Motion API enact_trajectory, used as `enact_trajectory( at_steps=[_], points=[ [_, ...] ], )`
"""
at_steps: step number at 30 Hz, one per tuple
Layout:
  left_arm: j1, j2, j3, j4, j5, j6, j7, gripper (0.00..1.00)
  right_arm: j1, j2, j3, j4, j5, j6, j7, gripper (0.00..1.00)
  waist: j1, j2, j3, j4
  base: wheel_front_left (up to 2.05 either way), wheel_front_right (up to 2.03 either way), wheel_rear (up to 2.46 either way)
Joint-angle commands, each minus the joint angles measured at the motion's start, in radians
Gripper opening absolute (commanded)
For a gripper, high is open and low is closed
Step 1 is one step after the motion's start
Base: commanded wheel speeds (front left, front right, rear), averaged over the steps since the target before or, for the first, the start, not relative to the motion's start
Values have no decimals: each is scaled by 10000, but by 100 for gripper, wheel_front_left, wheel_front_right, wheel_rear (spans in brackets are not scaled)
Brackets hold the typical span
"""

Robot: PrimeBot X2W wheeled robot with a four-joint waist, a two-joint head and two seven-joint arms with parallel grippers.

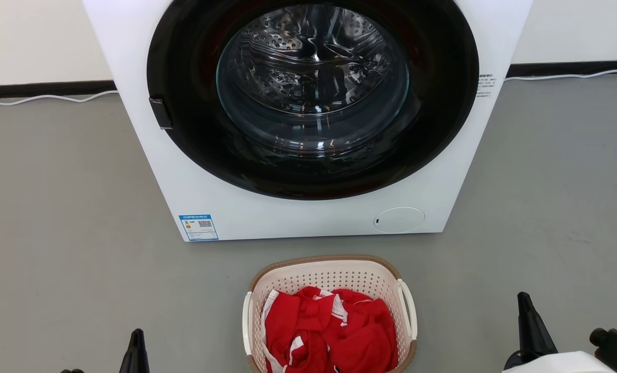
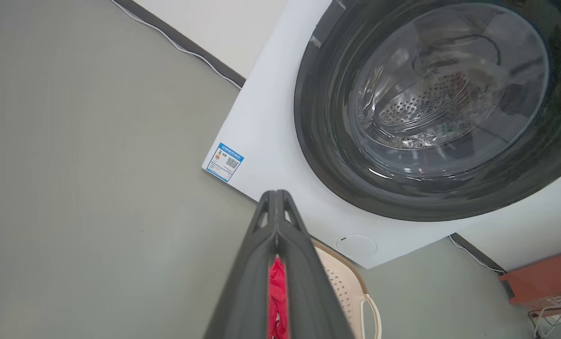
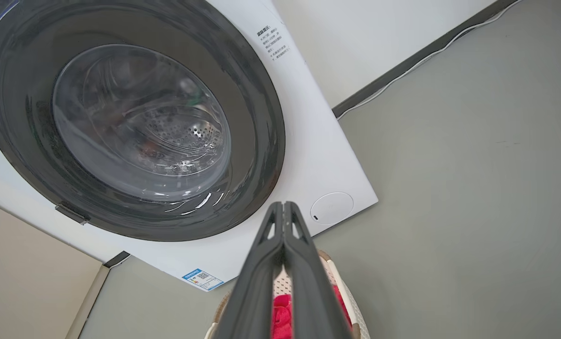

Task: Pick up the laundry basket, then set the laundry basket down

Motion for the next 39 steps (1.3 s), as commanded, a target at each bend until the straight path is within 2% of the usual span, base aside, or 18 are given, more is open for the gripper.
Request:
enact_trajectory(
  at_steps=[1,39],
  points=[
    [-457,145,201,-171,-286,-127,69,0,-403,-161,9,-205,334,-3,74,0,-1,-1,-3,0,0,0,0],
    [-1214,221,843,277,-4431,-564,1086,0,-723,-232,-321,-118,4756,-6,1143,0,-1,-1,-94,-14,0,0,0]
  ],
)
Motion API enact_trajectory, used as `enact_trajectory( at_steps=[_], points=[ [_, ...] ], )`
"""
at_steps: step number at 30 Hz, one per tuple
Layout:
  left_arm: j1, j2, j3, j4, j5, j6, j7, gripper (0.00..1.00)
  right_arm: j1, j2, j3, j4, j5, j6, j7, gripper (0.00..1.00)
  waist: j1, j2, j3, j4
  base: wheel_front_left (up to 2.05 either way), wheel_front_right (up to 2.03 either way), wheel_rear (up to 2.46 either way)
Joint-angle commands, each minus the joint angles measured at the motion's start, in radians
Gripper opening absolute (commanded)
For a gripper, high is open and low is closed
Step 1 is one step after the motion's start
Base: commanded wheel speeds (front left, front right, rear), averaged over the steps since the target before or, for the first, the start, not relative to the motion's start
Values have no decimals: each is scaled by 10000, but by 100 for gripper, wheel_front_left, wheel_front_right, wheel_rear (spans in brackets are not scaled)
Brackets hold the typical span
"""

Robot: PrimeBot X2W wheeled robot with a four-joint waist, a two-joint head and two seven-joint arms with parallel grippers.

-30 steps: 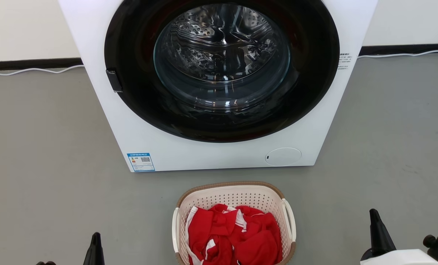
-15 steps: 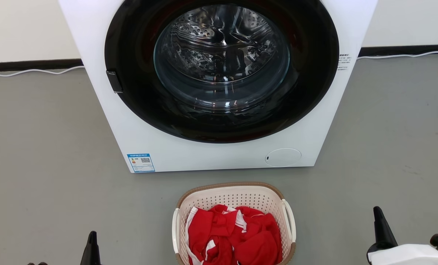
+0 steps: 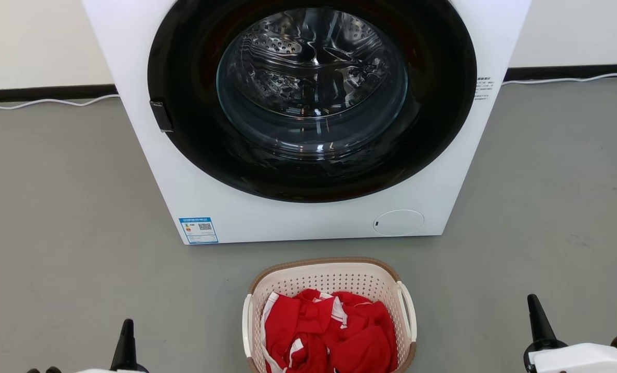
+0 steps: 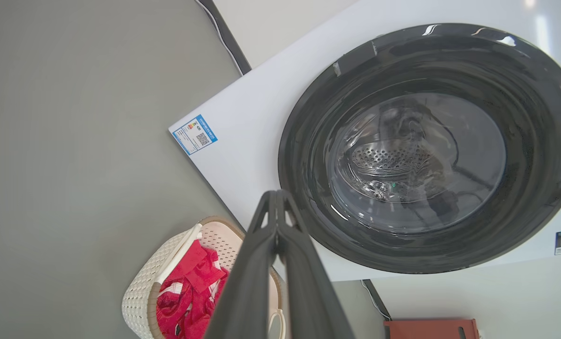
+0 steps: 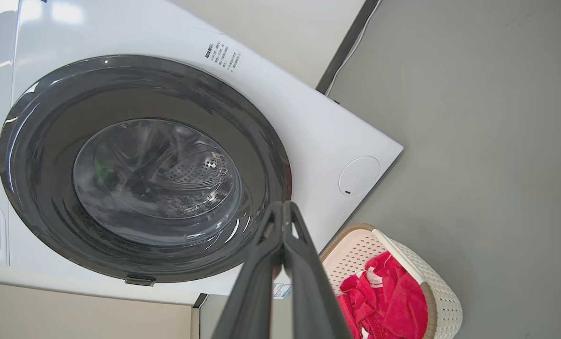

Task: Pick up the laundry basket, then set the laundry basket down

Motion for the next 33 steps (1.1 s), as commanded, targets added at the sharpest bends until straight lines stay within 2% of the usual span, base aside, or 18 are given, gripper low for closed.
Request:
enact_trajectory(
  at_steps=[1,33],
  points=[
    [-584,174,308,-172,-329,-137,62,0,-507,-174,57,-190,365,25,122,0,-1,-1,-4,0,0,0,0],
    [-1248,186,939,225,-3850,-515,1002,0,-788,-201,-277,-112,4148,22,1085,0,-1,-1,-83,-12,0,0,0]
  ],
)
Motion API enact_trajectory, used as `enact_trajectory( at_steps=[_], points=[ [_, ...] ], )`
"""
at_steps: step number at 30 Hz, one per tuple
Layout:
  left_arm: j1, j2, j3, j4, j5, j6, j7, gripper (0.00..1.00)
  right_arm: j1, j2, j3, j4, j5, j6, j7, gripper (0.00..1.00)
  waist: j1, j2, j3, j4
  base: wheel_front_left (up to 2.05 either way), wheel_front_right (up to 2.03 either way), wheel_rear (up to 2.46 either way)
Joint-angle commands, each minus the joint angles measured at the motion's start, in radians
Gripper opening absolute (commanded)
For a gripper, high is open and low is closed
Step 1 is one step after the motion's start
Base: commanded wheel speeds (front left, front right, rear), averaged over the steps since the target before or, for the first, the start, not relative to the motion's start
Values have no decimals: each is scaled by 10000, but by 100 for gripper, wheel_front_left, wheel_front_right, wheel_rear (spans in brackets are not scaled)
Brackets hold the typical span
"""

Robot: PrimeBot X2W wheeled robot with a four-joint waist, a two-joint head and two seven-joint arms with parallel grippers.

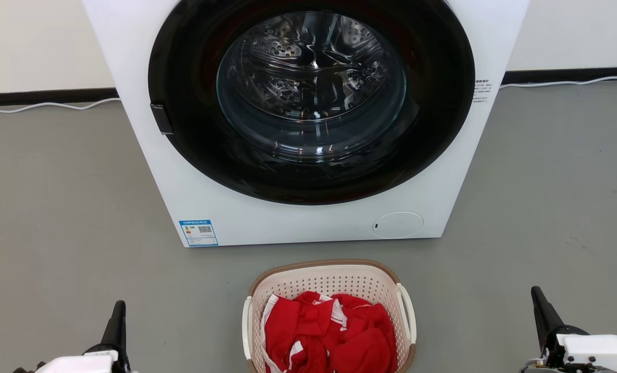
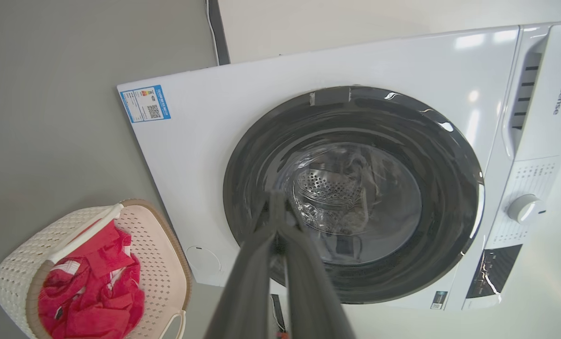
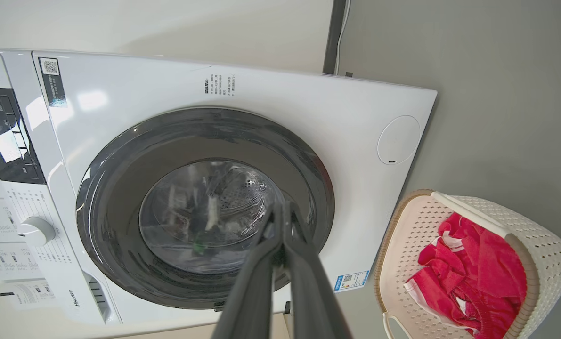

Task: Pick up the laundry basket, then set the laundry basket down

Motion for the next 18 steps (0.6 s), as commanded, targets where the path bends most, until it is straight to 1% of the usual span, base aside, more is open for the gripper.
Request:
enact_trajectory(
  at_steps=[1,6,18],
  points=[
    [-530,178,357,-179,-276,-107,72,0,-409,-169,148,-227,289,26,153,0,0,-1,-3,0,0,0,0],
    [-633,178,459,-117,-820,-166,221,0,-453,-172,94,-215,875,25,305,0,0,-1,-15,-2,0,0,0],
    [-639,141,512,-113,-787,-167,265,0,-457,-148,59,-212,859,25,334,0,0,-1,-15,-2,0,0,0]
  ],
)
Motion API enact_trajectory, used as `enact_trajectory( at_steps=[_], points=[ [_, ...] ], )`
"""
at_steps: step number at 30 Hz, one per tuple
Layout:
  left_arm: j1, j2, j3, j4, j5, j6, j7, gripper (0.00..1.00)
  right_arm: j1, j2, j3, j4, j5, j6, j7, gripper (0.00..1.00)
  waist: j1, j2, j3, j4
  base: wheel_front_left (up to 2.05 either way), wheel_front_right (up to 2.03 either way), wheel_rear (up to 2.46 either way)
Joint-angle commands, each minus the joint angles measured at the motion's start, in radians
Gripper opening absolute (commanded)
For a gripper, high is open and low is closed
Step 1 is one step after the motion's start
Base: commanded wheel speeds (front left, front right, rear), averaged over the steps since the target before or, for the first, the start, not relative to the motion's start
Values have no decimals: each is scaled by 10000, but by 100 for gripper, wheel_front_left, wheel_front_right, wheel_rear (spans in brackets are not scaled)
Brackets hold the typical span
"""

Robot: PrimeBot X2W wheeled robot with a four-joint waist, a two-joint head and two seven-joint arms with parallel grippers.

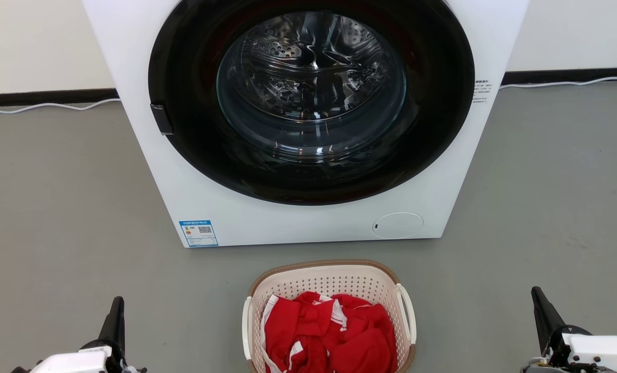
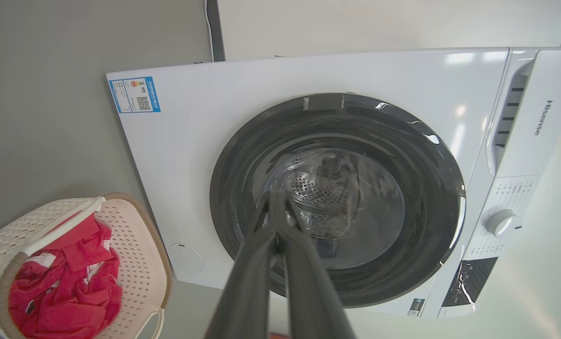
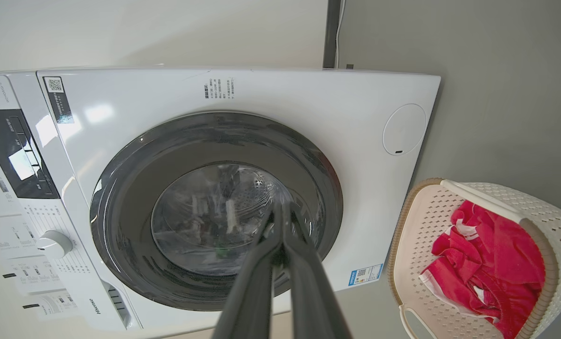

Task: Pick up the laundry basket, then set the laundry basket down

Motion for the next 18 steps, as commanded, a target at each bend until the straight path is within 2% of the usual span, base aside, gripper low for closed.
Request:
enact_trajectory(
  at_steps=[1,18],
  points=[
    [-462,165,338,-212,-5,-113,38,0,-445,-145,172,-245,40,29,112,0,0,0,0,0,0,0,0],
    [-467,120,400,-209,47,-113,88,0,-449,-117,132,-242,7,29,144,0,0,0,0,0,0,0,0]
  ],
)
